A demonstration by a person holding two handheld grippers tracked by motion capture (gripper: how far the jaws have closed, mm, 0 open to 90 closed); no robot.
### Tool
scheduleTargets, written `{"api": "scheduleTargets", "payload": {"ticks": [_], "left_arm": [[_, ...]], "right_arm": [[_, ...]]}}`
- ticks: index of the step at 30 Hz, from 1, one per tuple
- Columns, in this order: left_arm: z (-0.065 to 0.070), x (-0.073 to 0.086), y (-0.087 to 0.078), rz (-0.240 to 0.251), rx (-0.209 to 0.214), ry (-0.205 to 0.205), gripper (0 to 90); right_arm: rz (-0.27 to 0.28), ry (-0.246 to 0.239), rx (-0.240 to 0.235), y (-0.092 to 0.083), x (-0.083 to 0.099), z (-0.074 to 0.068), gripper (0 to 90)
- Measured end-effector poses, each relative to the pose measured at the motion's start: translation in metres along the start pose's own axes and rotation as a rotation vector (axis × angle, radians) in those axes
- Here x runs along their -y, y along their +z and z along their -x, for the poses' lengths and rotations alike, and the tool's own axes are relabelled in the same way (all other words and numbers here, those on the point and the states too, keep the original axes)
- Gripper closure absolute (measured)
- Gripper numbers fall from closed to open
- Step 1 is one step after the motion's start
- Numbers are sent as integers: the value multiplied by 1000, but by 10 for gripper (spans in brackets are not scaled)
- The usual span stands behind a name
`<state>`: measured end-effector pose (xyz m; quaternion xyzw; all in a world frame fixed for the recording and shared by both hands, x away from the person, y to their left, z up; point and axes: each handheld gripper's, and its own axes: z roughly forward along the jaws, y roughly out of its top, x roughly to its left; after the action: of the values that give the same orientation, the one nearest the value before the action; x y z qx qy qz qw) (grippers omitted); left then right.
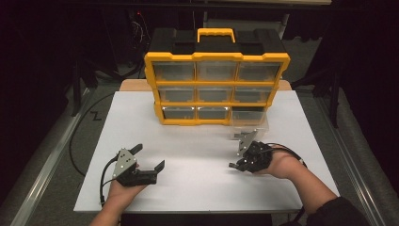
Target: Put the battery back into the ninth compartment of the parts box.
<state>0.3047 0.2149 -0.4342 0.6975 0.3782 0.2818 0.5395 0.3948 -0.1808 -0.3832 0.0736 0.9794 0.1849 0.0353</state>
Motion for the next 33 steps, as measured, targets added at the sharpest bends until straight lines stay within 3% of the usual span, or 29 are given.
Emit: {"api": "scheduleTargets", "payload": {"ticks": [13, 33], "left_arm": [[0, -1, 0, 11, -3, -3, 2], [0, 0, 0, -1, 4, 1, 2]], "right_arm": [[-21, 26, 23, -11, 17, 6, 786], [-30, 36, 54, -29, 24, 16, 786]]}}
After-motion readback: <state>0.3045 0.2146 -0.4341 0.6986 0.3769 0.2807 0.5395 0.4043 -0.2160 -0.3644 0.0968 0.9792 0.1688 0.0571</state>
